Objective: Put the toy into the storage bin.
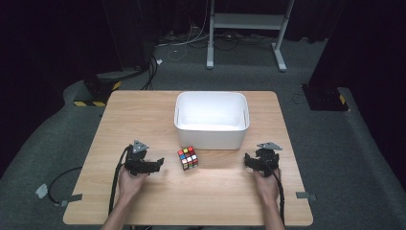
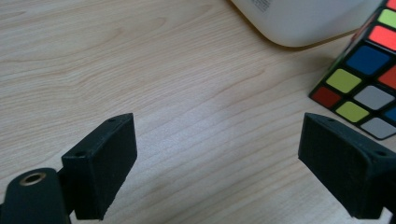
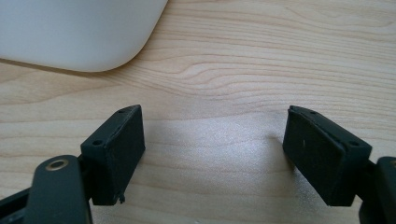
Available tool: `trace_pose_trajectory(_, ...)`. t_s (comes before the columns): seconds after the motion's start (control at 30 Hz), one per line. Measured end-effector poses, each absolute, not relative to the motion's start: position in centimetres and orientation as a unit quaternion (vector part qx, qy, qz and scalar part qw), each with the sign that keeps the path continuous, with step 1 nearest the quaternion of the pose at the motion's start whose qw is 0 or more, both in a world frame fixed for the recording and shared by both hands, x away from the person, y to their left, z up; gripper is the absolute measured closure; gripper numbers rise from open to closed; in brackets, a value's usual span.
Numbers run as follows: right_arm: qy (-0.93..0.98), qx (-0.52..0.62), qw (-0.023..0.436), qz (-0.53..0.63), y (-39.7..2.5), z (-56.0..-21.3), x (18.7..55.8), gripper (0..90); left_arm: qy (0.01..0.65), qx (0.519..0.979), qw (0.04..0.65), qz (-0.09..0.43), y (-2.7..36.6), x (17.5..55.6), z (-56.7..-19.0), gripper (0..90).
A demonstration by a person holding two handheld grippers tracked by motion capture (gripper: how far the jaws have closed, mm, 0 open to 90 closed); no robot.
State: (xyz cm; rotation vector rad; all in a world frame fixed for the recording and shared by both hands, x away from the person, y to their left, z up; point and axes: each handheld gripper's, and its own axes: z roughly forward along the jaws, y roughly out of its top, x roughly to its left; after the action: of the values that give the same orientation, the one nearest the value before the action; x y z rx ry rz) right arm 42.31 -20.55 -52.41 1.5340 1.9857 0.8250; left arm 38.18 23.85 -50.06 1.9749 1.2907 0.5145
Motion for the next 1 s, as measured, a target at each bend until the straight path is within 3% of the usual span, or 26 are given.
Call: trace_pose_trajectory(1.0, 0.729, 0.562, 0.247, 0.303, -20.5, -52.4, 42.3, 21.1, 0.460, 0.786, 0.369, 0.185, 20.9, 35.6, -49.1, 7.6)
